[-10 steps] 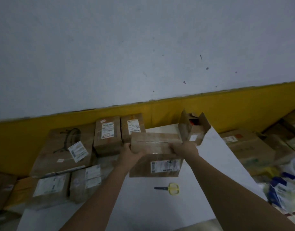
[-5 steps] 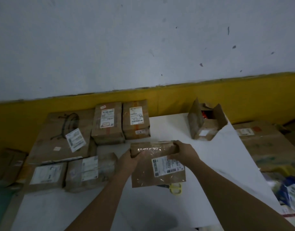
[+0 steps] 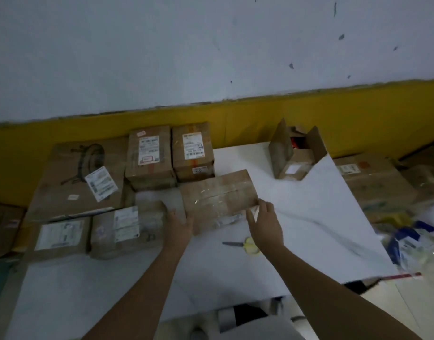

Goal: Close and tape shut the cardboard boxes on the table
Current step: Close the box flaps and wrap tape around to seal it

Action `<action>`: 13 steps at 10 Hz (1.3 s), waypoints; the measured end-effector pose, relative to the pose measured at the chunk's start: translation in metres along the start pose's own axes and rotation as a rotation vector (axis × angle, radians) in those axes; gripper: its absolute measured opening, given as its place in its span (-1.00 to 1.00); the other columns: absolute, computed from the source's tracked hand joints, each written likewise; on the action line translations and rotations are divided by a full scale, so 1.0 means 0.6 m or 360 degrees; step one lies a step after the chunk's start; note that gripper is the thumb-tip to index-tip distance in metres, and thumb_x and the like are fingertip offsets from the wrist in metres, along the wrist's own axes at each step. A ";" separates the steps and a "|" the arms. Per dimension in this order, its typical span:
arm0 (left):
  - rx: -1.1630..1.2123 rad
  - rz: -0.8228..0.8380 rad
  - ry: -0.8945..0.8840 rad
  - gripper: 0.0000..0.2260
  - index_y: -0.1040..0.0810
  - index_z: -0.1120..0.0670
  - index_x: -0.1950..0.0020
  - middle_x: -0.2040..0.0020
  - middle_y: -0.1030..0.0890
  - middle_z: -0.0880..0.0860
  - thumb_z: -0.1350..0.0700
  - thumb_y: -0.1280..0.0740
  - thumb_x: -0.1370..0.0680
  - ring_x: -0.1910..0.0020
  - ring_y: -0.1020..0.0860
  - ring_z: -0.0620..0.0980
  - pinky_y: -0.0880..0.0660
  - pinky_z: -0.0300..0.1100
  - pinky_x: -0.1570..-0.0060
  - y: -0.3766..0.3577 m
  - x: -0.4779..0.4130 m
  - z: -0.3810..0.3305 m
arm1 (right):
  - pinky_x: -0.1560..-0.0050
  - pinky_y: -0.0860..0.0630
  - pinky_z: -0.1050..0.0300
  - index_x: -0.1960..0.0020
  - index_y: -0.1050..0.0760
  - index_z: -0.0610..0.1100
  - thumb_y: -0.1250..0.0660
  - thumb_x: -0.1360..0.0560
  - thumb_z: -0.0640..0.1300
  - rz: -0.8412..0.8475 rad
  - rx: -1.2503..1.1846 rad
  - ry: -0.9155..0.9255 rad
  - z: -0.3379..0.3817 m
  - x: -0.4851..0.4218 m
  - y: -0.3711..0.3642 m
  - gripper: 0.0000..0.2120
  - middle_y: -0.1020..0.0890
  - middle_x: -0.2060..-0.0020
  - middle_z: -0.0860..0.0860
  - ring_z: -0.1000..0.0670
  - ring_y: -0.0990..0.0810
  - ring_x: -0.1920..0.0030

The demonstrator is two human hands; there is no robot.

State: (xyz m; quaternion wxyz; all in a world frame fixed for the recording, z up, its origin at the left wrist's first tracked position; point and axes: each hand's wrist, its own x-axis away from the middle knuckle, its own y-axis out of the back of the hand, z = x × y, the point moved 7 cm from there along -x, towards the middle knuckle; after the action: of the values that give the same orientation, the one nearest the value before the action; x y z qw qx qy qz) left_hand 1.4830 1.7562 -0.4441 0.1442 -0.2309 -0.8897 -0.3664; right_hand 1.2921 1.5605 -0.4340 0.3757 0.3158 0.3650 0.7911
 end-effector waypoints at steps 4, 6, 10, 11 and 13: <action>-0.0215 0.0218 -0.0327 -0.82 -0.51 0.11 -0.19 -0.14 -0.45 0.07 0.15 -0.20 -0.64 0.02 -0.45 -0.05 -0.38 -0.21 -0.04 -0.039 0.116 0.188 | -0.17 -0.37 0.23 -0.40 -0.36 -0.20 -0.34 -0.57 -0.01 0.0744 -0.0567 -0.0958 -0.150 0.338 -0.294 -0.52 -0.51 -0.31 -0.10 -0.11 -0.49 -0.30; -0.0204 0.0463 -0.0244 -0.81 -0.48 0.05 -0.22 -0.09 -0.53 0.05 0.09 -0.18 -0.64 0.00 -0.55 0.02 -0.51 -0.09 -0.04 -0.072 0.149 0.246 | -0.20 -0.45 0.15 -0.38 -0.43 -0.23 -0.29 -0.59 -0.03 0.0581 -0.0602 -0.1108 -0.170 0.324 -0.326 -0.56 -0.56 -0.24 -0.14 -0.11 -0.54 -0.26; 0.0384 0.0959 0.0709 -0.61 -0.62 0.18 -0.02 0.07 -0.63 0.15 -0.16 -0.35 -0.54 0.13 -0.56 0.07 -0.51 -0.18 0.20 -0.139 0.192 0.169 | 0.13 -0.34 0.24 0.02 -0.64 -0.15 -0.23 -0.61 -0.08 0.0429 -0.0358 -0.0604 -0.006 0.244 -0.152 -0.76 -0.68 0.10 -0.05 -0.04 -0.61 0.03; 0.0590 0.0798 0.0504 -0.76 -0.66 0.14 -0.01 0.11 -0.65 0.11 -0.02 -0.40 -0.53 0.15 -0.54 0.07 -0.38 -0.19 0.26 -0.121 0.165 0.079 | 0.28 -0.36 0.34 -0.11 -0.62 -0.01 -0.22 -0.62 -0.06 0.0210 -0.0515 -0.0407 0.038 0.208 -0.075 -0.79 -0.64 0.11 0.03 0.13 -0.53 0.21; 0.0686 0.0728 0.0211 -0.81 -0.63 0.05 -0.10 -0.09 -0.62 0.05 0.01 -0.42 -0.53 -0.13 -0.53 0.06 -0.47 -0.06 -0.09 -0.106 0.118 -0.090 | 0.41 -0.36 0.50 -0.12 -0.63 -0.03 -0.23 -0.59 -0.09 0.0000 -0.0740 -0.0237 0.077 0.126 0.035 -0.77 -0.67 0.01 0.03 0.20 -0.53 0.20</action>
State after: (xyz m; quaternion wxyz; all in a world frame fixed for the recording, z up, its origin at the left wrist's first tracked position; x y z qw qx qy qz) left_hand 1.3945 1.6991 -0.4140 0.3260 -0.3646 -0.8606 -0.1418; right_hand 1.2811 1.6291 -0.3749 0.4643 0.2782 0.1444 0.8284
